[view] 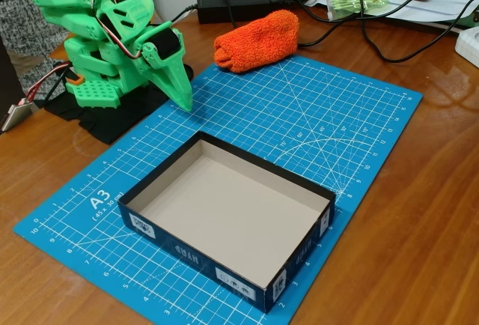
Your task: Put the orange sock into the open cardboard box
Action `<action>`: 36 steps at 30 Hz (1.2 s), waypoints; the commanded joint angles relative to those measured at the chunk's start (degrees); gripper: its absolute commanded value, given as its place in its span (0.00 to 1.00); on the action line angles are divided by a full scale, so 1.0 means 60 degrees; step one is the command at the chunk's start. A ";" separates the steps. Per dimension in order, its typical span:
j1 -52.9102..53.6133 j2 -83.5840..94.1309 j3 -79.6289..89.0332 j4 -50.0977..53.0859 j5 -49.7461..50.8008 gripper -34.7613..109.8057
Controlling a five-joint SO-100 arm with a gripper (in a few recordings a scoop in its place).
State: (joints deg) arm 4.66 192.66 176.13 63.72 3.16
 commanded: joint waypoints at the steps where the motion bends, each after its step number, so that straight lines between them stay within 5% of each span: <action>1: 0.0088 0.0132 -0.0029 0.0176 -0.0264 0.24; 27: -0.0132 0.0132 -0.0044 0.0249 -0.0483 0.24; 30: -0.1201 0.0103 -0.0176 0.0352 -0.1626 0.24; 33: -0.2944 -0.0835 -0.2388 0.0513 -0.2300 0.29; 36: -0.4277 -0.4761 -0.6270 0.0659 -0.2944 0.31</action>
State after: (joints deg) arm -13.36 182.72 160.75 65.92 -9.84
